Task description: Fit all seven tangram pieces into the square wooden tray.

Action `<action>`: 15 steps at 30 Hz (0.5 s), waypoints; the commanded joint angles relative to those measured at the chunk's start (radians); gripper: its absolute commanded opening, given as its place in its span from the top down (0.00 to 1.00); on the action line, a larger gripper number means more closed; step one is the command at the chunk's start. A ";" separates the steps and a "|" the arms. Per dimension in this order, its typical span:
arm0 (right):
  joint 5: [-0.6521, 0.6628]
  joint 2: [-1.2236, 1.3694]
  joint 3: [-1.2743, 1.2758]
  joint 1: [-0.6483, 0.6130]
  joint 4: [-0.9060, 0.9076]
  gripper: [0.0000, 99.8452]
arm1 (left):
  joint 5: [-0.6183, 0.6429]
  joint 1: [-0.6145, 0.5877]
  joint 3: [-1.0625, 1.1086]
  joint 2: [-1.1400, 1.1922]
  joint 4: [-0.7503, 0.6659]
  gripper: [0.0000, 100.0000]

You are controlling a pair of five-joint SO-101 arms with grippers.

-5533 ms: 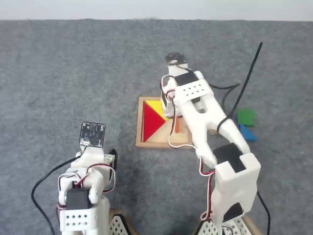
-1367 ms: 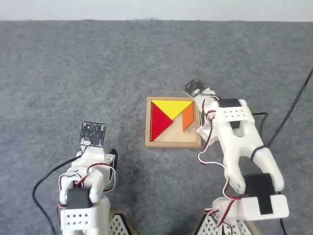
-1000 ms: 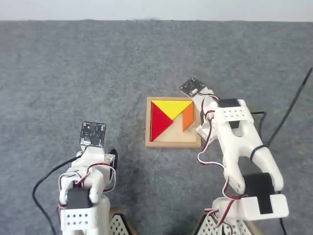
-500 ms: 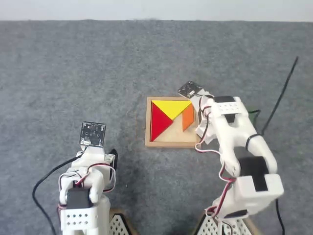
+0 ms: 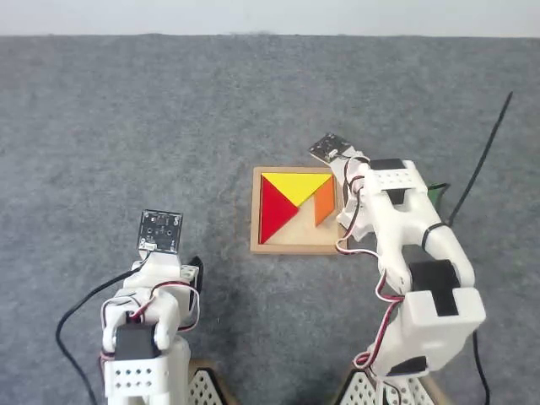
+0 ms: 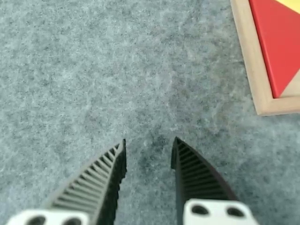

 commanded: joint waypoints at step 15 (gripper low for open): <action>-0.379 -0.079 -0.345 -0.111 0.252 0.86 | -0.006 0.002 -0.008 -0.028 0.009 0.85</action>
